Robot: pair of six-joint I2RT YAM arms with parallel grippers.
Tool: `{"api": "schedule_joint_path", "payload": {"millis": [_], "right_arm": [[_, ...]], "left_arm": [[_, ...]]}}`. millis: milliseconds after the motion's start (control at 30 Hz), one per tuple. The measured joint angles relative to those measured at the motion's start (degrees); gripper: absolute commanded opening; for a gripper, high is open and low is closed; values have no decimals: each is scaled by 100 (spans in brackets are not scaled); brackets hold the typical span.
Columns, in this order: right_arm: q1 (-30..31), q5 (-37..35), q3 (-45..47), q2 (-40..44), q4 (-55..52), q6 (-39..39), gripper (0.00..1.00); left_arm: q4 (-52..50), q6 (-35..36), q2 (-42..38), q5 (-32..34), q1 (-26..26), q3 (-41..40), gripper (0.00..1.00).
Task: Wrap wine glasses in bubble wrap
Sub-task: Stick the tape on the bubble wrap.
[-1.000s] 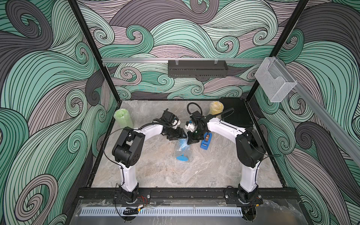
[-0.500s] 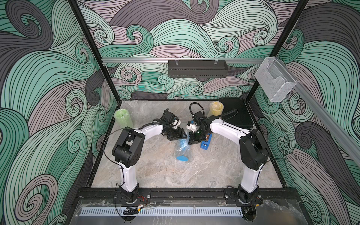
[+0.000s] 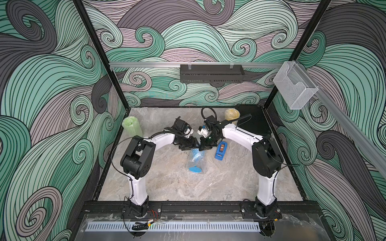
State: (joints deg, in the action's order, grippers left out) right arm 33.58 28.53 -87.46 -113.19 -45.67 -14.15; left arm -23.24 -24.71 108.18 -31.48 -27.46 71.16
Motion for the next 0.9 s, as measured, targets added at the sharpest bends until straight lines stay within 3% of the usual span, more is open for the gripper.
{"api": "schedule_joint_path", "payload": {"millis": [133, 267, 533, 667, 900], "right_arm": [[-26, 11, 66, 59, 31, -4, 16], [-136, 37, 592, 498, 310, -59, 36], [-922, -13, 955, 911, 584, -474, 53], [-909, 15, 1021, 903, 839, -802, 60], [-800, 365, 1991, 905, 1720, -1187, 84]], "left_arm": [[2, 0, 0, -7, -4, 0, 67], [7, 4, 0, -35, -24, 11, 67], [-9, 9, 4, -44, -37, 22, 69], [-11, 11, 4, -44, -37, 24, 69], [-22, 9, 4, -50, -37, 26, 70]]}}
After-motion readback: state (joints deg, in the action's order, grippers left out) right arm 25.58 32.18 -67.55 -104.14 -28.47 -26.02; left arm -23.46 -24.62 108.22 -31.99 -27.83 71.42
